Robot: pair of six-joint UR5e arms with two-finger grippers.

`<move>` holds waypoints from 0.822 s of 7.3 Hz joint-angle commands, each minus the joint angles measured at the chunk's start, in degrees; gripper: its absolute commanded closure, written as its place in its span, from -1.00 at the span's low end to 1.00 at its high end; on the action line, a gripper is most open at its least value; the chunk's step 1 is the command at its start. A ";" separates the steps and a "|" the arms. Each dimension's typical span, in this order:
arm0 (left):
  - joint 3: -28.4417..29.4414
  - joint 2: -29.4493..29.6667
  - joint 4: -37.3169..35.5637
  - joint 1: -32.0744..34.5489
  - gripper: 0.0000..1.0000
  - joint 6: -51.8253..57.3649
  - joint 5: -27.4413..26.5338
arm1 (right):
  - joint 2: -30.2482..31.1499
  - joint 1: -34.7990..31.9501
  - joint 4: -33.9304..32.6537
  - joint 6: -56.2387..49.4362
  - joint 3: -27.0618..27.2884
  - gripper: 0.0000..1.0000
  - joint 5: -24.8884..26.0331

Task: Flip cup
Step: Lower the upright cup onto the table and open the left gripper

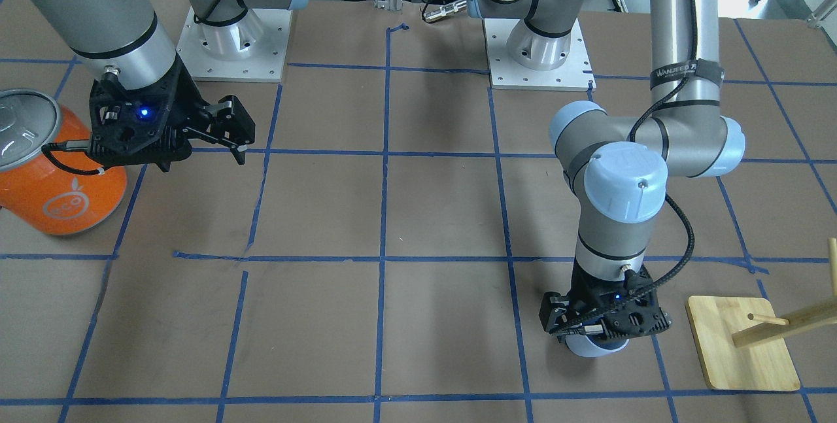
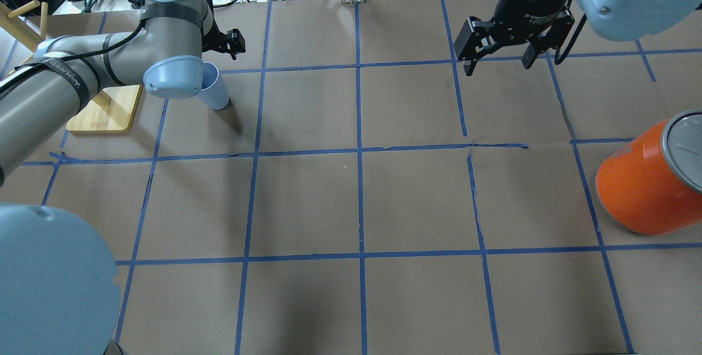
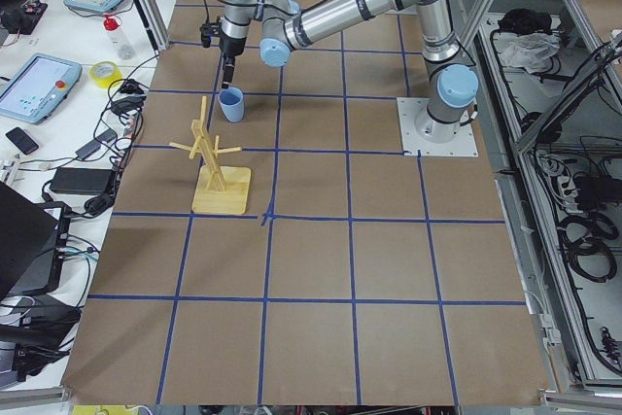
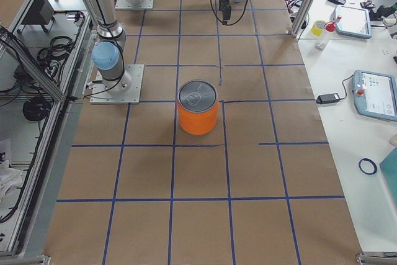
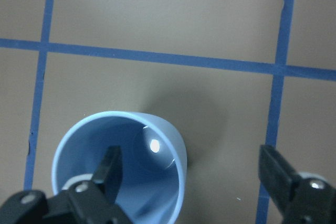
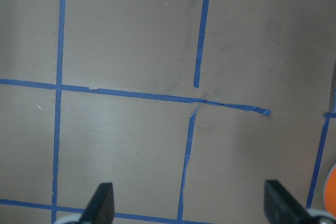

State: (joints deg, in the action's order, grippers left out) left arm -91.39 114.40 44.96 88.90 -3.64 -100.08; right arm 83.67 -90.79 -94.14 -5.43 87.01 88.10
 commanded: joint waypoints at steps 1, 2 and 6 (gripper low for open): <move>1.04 -6.88 10.70 0.66 -1.00 -0.40 0.06 | 0.00 -0.09 0.01 0.33 -0.09 -1.00 -0.12; 1.48 -10.57 18.07 0.75 -1.00 -0.40 0.59 | 0.09 -0.09 0.01 0.33 -0.09 -1.00 -0.12; 1.48 -21.23 38.35 7.93 -1.00 -3.46 7.00 | 0.00 -0.17 0.01 0.42 -0.09 -1.00 -0.12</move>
State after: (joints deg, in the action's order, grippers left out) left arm -89.98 95.14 79.67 93.57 -5.39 -94.87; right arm 83.74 -90.91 -94.13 -5.02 86.92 87.99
